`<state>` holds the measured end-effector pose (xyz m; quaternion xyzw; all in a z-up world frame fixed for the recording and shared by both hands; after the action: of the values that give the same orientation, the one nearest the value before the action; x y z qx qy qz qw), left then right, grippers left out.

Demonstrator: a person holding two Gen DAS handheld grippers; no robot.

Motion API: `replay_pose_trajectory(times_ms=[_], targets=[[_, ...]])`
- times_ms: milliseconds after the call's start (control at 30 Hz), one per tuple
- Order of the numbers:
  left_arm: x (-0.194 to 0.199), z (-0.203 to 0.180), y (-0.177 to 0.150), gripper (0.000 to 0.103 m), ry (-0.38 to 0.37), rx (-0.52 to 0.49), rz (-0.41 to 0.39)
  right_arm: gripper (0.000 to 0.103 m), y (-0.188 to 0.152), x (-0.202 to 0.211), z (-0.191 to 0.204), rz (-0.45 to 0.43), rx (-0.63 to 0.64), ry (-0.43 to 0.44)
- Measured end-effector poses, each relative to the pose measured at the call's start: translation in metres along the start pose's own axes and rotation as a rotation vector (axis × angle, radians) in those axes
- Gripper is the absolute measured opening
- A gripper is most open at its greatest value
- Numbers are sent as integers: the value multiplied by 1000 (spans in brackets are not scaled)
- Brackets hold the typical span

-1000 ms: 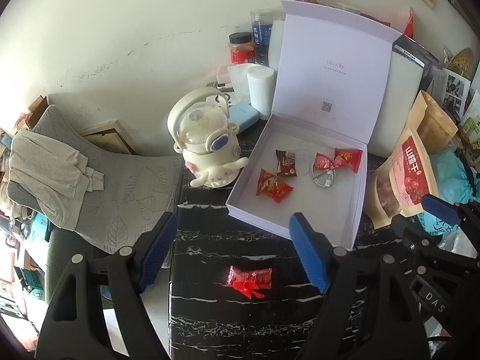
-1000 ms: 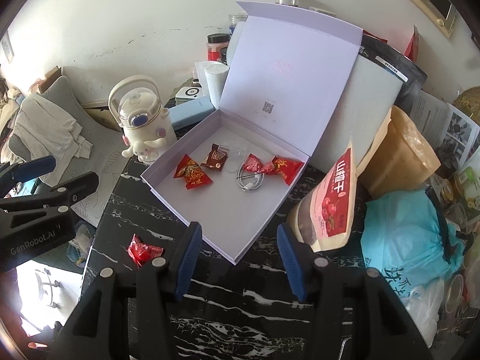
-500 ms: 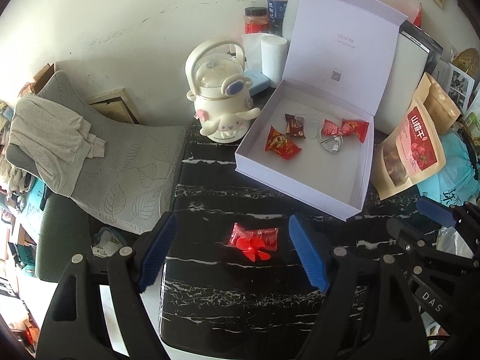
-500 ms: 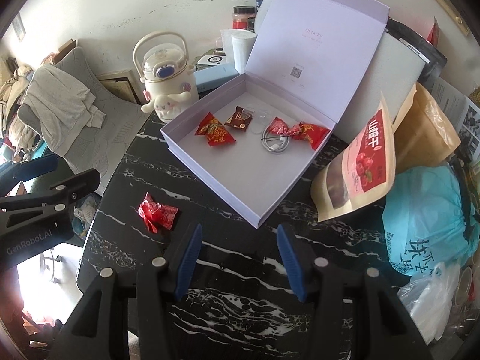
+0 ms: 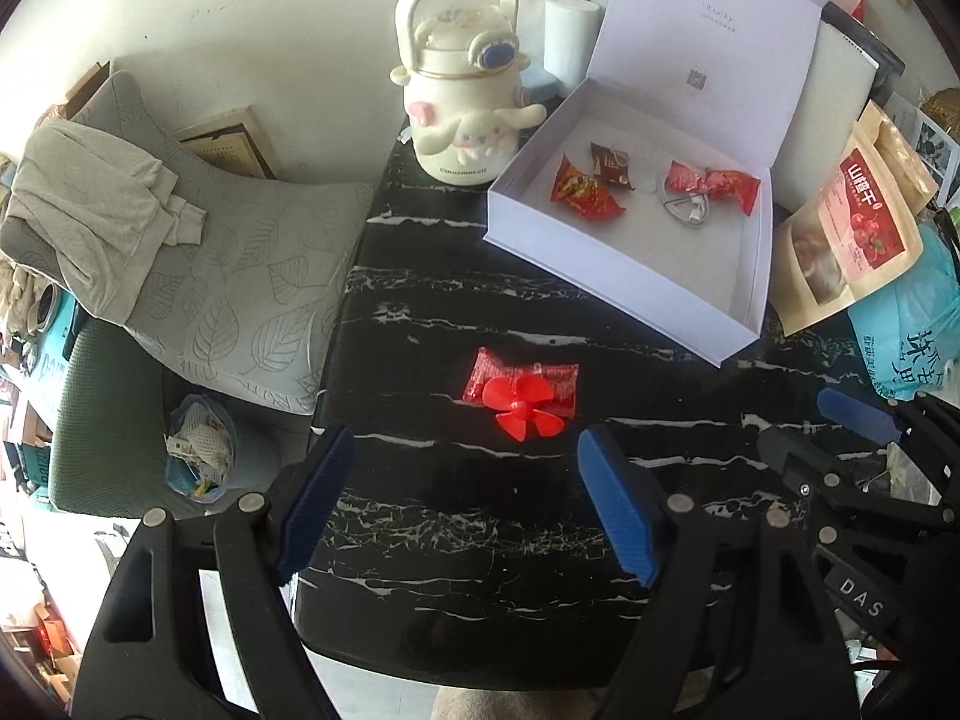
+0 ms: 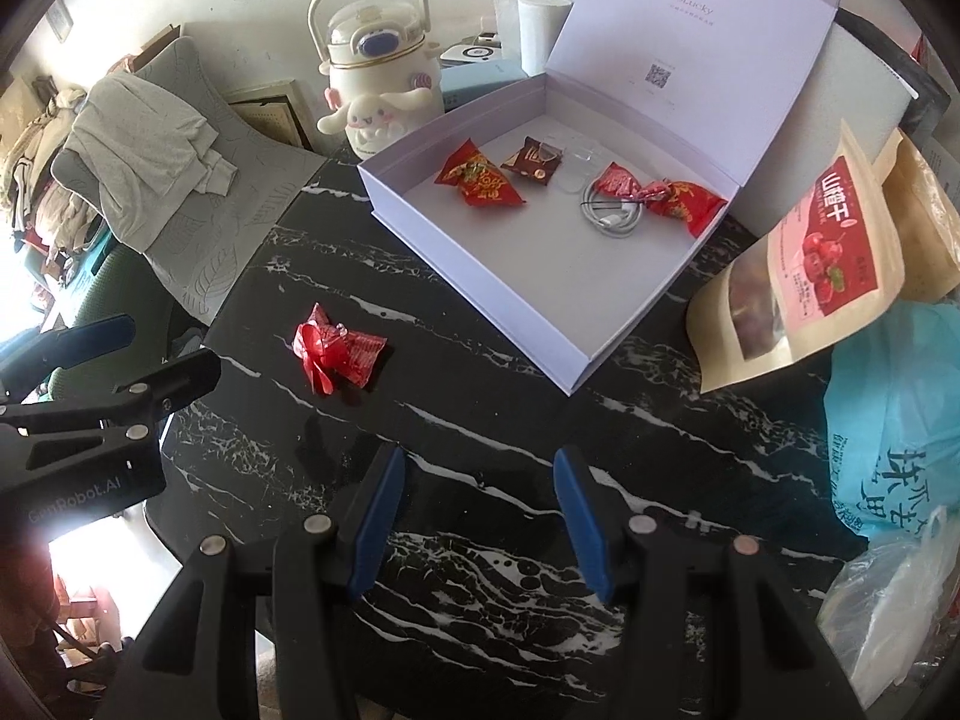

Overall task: Organize objects
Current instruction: 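Reach the left gripper to the red fan while the right approaches the red candy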

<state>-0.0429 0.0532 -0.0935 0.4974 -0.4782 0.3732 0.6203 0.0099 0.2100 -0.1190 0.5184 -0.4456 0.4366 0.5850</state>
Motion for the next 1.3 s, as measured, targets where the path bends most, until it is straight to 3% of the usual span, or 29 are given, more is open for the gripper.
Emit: replay_pose_trajectory(times_ms=[433, 867, 1067, 1167, 1300], targets=[[-42, -7, -14, 76, -32, 25, 44, 53, -6, -47, 2, 64, 63, 29], [-88, -21, -4, 76, -95, 27, 73, 53, -1, -89, 2, 123, 100, 37], [-102, -22, 6, 75, -79, 0, 61, 53, 9, -101, 8, 140, 101, 48], [-104, -21, 10, 70, -84, 0, 47, 53, 14, -104, 14, 144, 117, 54], [-108, -21, 14, 48, -104, -19, 44, 53, 24, -107, 24, 142, 146, 55]])
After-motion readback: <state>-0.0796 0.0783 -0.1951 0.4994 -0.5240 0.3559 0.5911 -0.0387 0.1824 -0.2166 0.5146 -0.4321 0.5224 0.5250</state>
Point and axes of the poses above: each gripper's, at about its wrist camera, not at the fingertips, and x roughly against the way its jaws point, z to its left, y to its top, the point moved 8 cm from there along -x, roughly the way its jaws point, and after that the axes turned 7 degrees about z, right-handed, at the moved point
